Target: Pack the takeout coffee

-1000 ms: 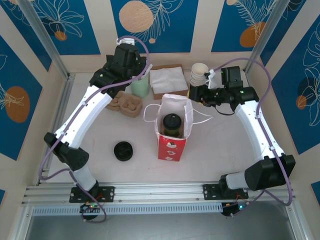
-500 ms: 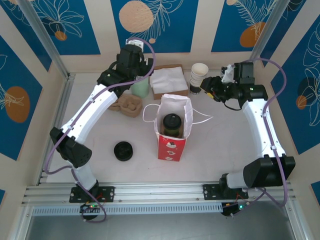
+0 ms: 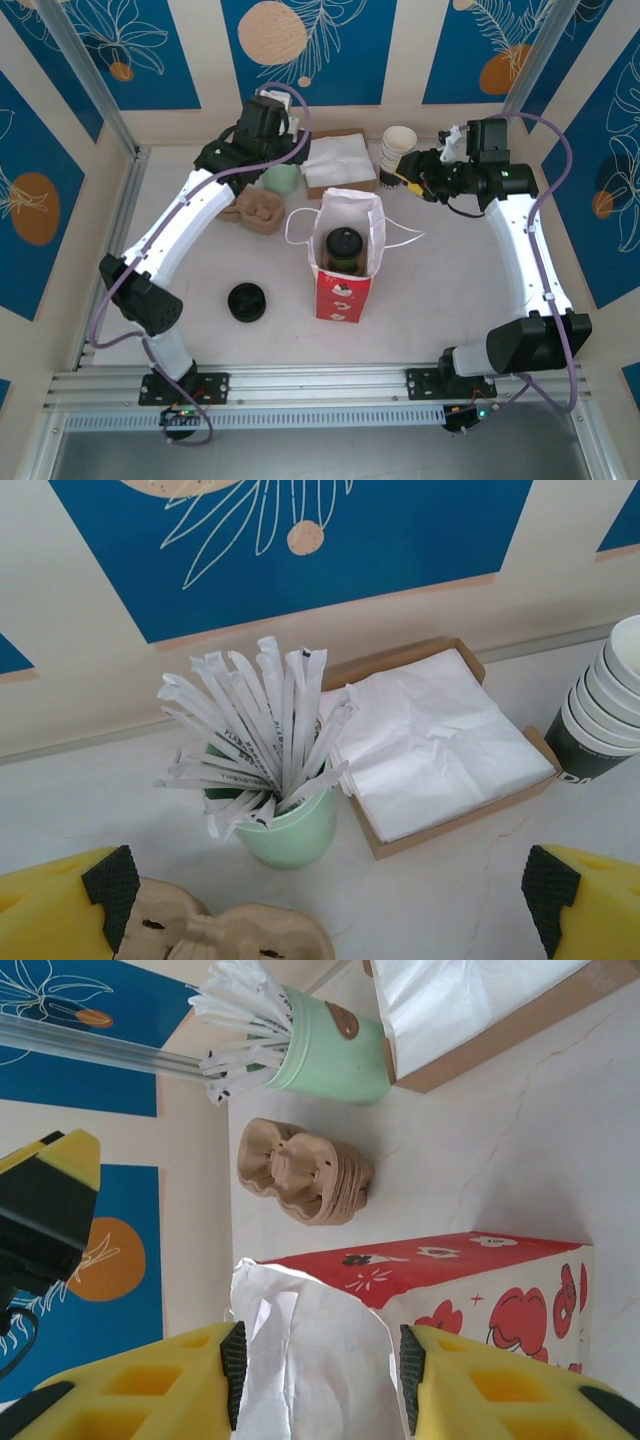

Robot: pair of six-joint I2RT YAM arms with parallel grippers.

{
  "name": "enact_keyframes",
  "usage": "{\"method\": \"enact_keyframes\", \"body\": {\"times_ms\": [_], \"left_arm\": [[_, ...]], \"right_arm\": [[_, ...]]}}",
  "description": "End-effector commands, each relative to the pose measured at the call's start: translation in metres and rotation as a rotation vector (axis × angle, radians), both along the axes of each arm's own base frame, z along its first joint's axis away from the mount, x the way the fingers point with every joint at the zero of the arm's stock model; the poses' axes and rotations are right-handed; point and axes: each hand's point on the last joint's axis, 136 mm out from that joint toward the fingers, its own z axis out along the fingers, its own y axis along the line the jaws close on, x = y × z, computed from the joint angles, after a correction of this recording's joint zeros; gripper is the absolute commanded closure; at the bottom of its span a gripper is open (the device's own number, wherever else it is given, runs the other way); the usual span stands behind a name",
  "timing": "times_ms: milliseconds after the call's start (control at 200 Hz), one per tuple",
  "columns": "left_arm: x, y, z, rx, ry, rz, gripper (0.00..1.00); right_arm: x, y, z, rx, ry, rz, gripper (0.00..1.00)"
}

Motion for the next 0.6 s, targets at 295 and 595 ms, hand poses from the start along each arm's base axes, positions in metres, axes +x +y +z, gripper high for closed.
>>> {"method": "enact_keyframes", "body": {"times_ms": [295, 595], "left_arm": [[0.058, 0.021, -0.019, -0.115, 0.027, 0.1, 0.11], [0.112, 0.032, -0.042, -0.178, -0.001, 0.182, 0.37]], "right_arm": [[-0.006, -0.001, 0.005, -0.032, -0.066, 0.01, 0.56], [0.001, -0.007, 0.0, -0.059, -0.08, -0.005, 0.56]]}}
